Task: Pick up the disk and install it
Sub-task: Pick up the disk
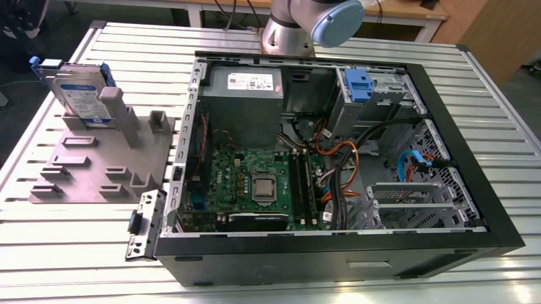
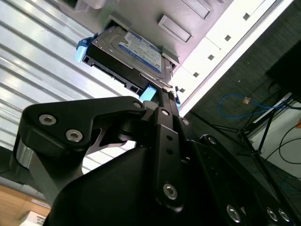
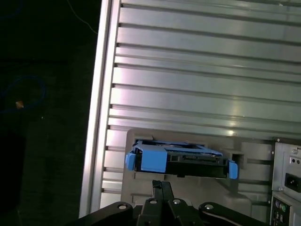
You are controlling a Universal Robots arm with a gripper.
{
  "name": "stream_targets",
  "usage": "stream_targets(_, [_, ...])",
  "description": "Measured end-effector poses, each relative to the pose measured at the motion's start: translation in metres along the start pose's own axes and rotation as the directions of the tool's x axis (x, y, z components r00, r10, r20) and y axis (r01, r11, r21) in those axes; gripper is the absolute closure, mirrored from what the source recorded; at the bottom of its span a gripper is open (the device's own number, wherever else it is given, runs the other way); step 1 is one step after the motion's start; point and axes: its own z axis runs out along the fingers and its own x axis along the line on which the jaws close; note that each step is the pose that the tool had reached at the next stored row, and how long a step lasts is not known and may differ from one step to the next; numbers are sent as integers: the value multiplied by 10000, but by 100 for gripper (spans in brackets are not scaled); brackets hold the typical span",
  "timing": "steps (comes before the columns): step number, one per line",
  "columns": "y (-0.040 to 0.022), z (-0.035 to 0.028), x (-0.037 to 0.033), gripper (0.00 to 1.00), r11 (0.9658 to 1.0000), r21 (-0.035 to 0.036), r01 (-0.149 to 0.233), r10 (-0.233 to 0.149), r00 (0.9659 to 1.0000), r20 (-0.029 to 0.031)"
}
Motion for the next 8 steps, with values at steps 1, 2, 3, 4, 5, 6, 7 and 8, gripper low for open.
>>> stream_targets(1, [0,0,0,89,10000,-2,74,-74,10000,-3])
stream_targets(2, [0,0,0,89,9999,-4,140,-140,9999,-5])
stream_targets(3, [0,0,0,89,9998,-5,195,-195,9998,-8])
stream_targets(4, [0,0,0,89,9997,-6,224,-224,9997,-9])
stream_targets(5, [0,0,0,89,9997,-6,225,-225,9997,-9])
stream_targets(6, [0,0,0,89,9997,-6,226,-226,9997,-10])
stream_targets(7, [0,0,0,89,9997,-7,229,-229,9997,-9])
stream_targets(8, [0,0,0,89,9997,-7,230,-230,9997,-9])
